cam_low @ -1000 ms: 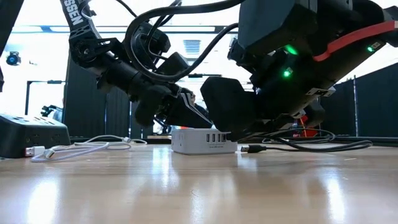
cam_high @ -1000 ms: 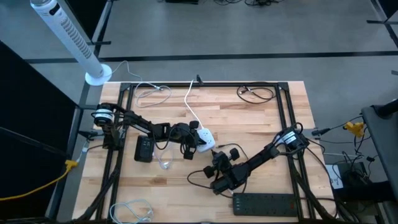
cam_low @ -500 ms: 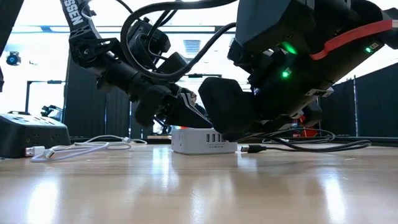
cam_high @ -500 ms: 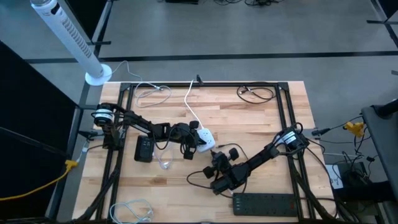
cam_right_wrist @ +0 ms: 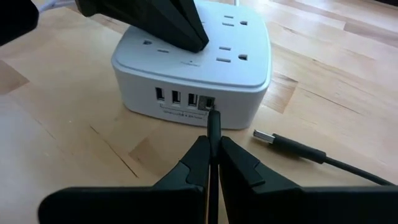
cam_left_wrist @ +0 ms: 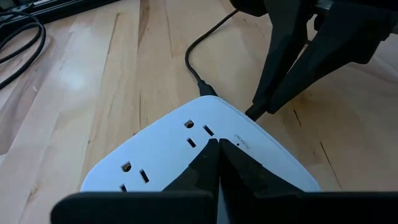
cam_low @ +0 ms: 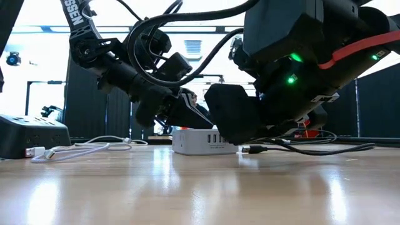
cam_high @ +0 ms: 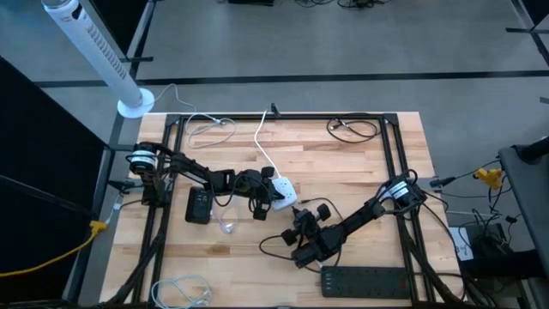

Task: Insert USB
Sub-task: Insert the center black charger cable into the white outlet extension

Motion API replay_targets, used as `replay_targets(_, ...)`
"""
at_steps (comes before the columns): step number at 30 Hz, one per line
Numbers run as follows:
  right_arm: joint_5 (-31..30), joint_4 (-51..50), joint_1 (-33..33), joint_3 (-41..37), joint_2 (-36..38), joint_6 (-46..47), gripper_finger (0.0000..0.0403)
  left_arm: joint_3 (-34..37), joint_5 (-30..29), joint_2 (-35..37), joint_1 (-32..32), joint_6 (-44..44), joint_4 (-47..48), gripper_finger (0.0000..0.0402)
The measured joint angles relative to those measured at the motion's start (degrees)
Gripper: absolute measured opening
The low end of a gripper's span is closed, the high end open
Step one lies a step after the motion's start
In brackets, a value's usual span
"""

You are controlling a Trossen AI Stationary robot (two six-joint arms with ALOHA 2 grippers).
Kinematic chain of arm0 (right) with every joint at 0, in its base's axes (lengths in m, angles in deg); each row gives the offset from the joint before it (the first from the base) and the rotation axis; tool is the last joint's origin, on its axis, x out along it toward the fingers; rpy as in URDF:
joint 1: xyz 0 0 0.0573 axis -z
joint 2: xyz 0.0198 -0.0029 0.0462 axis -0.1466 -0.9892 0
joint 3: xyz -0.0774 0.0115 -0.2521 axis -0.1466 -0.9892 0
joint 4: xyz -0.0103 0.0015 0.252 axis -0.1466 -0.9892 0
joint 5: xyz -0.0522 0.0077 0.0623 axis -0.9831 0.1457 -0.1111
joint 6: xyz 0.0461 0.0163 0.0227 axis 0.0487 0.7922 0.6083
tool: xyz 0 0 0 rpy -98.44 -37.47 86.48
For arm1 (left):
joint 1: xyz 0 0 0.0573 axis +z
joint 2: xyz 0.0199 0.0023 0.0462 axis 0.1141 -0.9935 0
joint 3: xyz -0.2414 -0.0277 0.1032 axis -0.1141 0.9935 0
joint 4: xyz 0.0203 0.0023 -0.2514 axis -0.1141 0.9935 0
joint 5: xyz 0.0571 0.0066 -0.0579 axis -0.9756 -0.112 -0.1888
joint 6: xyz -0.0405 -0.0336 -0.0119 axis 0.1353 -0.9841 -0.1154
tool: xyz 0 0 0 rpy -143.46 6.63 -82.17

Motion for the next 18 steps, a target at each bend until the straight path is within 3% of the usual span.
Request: replay_targets(18, -1.04, 2.16, 0.24, -0.24, 0.0, -1.67, 0.001, 0.02, 0.0, 0.0, -0.02, 0.0, -0.02, 0.0)
